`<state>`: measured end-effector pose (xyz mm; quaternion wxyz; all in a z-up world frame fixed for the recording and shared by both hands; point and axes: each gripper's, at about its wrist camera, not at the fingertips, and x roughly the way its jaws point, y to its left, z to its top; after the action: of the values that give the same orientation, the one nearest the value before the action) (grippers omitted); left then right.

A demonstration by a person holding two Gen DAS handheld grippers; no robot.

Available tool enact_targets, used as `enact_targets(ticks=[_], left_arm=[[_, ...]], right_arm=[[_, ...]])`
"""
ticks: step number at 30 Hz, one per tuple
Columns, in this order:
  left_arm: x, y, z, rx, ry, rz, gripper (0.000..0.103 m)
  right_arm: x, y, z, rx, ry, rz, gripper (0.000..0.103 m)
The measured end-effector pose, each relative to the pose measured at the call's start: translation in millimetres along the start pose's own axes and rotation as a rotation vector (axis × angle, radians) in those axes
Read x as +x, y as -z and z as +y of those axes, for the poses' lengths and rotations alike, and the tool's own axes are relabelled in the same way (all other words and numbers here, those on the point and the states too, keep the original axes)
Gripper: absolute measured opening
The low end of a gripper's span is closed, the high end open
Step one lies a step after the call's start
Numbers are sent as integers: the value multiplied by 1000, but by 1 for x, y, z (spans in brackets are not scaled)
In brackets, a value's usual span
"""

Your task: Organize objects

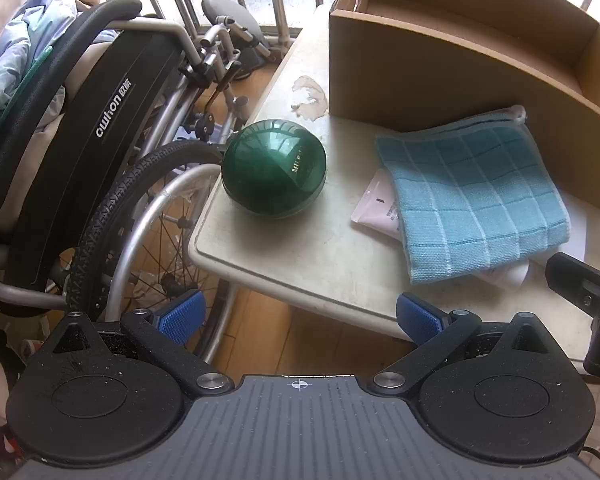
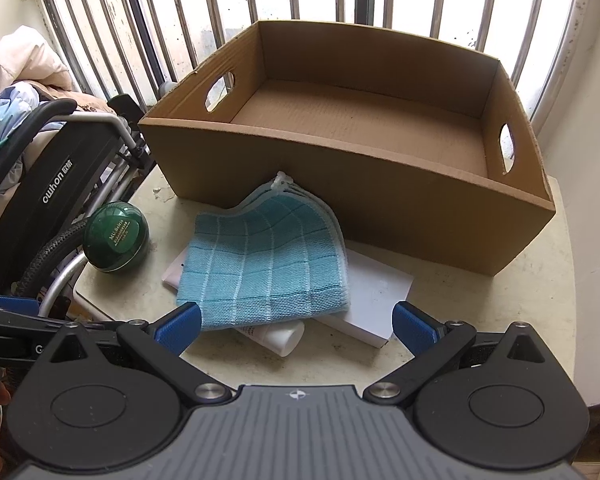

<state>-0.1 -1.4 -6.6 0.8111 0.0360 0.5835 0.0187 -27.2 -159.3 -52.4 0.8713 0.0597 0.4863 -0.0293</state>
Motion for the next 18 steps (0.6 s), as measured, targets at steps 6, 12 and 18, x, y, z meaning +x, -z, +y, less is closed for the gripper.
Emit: enact_targets(ticks=[6,12,18], left_arm=[[0,0,-1,0,-1,0,102],[0,0,-1,1,-1,0,102],[0,0,-1,1,-1,0,102]], right_arm=[[0,0,-1,1,1,0,103],[0,0,-1,2,4,1,103],[0,-1,-2,1,9,1,103]])
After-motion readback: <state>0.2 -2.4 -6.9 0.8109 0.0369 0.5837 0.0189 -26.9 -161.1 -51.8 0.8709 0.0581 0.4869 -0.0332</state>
